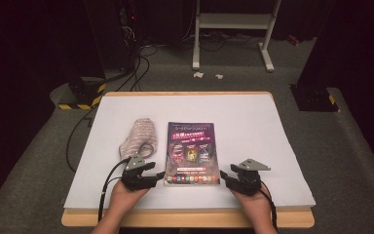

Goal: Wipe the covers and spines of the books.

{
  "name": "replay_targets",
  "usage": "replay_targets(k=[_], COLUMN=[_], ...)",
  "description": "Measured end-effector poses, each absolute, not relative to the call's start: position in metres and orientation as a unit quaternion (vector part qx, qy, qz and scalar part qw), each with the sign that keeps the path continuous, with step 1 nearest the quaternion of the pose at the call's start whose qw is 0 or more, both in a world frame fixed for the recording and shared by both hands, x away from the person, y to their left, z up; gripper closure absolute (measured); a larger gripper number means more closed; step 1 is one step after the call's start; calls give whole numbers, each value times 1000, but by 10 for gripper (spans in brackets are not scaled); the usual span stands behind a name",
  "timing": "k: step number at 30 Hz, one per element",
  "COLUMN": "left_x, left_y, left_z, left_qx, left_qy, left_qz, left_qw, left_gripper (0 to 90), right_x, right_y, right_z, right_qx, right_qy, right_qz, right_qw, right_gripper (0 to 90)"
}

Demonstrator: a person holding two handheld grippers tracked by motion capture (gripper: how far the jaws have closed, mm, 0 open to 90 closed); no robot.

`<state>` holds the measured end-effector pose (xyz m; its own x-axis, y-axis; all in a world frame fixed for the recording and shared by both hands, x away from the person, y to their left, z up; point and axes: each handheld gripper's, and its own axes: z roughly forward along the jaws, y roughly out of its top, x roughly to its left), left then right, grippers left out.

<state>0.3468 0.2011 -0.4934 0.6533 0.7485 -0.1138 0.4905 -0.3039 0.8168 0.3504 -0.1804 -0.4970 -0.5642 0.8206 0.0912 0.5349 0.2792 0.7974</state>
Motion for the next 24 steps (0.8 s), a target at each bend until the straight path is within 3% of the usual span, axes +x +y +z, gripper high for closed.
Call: replay_targets(k=[6, 9, 19, 24], left_x=[349, 350, 349, 349], left_y=[202, 201, 204, 216], left_z=[-494, -493, -474, -456], left_qx=[799, 802, 794, 776], left_qy=[383, 390, 415, 421], left_qz=[146, 124, 140, 155], left_qw=[439, 434, 421, 444], left_gripper=[344, 321, 261, 309], right_x=[352, 351, 360, 361], right_y=[-198, -209, -222, -218], right_z=[-492, -492, -485, -485], right_qx=[416, 432, 447, 443], right_qy=[783, 768, 749, 751], right_qz=[411, 427, 434, 435], right_qw=[211, 203, 225, 223], right_gripper=[442, 440, 389, 397])
